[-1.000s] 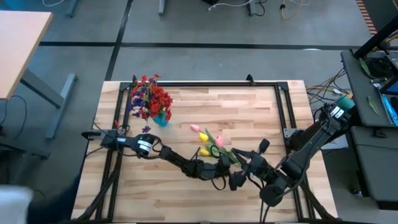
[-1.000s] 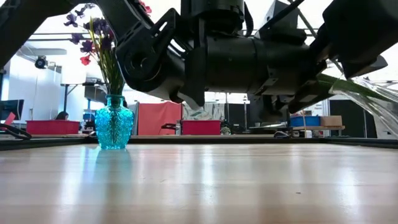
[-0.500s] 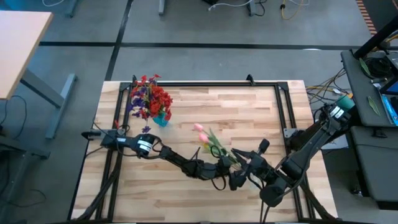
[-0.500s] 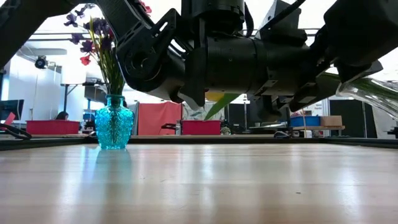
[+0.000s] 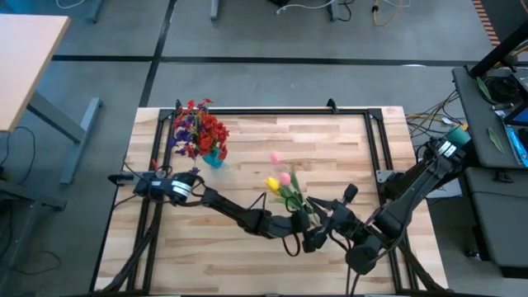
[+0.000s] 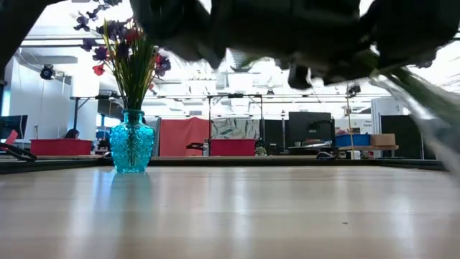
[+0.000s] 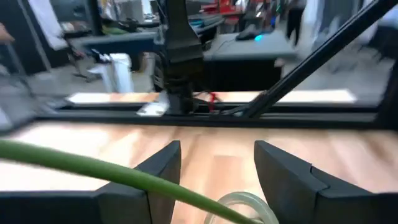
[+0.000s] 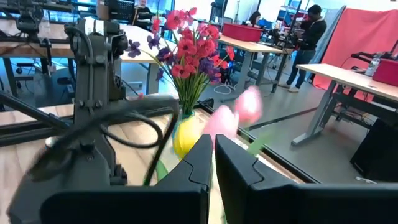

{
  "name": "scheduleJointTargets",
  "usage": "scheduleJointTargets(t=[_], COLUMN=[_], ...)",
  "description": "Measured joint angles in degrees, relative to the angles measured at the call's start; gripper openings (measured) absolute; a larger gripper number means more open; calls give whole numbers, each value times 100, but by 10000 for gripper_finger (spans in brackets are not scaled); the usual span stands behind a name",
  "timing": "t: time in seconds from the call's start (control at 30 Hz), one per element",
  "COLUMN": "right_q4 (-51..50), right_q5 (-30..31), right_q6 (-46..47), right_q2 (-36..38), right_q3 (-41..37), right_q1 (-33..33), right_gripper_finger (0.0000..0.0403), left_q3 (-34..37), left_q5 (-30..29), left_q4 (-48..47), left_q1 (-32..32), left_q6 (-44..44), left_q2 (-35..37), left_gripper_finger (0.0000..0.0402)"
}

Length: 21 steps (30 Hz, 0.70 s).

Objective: Sort flowers into vase by color
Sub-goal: Put the pink tulip into the transparent vase

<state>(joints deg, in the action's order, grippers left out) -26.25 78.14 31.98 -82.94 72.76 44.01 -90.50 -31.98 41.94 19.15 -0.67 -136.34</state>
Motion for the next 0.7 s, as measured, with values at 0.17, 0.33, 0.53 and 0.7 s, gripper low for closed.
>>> scheduleJointTargets(t=[0.17,0.33,0.53,0.7], right_q4=[1,3,5,9], right_q5=[3,3,1,1], right_q6=[-142,-155,-155,-155], right_q2=[0,0,0,0], right_q3=[78,80,80,80], right_q1=[0,0,0,0], right_gripper_finger=[13,13,13,13], left_q3=[-2,-2,-2,-302], left_q5=[-349,-349,-350,-332], left_q4=[-517,-619,-861,-1376], left_q1=[5,9,49,102], left_q6=[-912,-1620,-2149,-2725], left_q2=[277,320,344,344], left_gripper_finger=[187,187,187,187])
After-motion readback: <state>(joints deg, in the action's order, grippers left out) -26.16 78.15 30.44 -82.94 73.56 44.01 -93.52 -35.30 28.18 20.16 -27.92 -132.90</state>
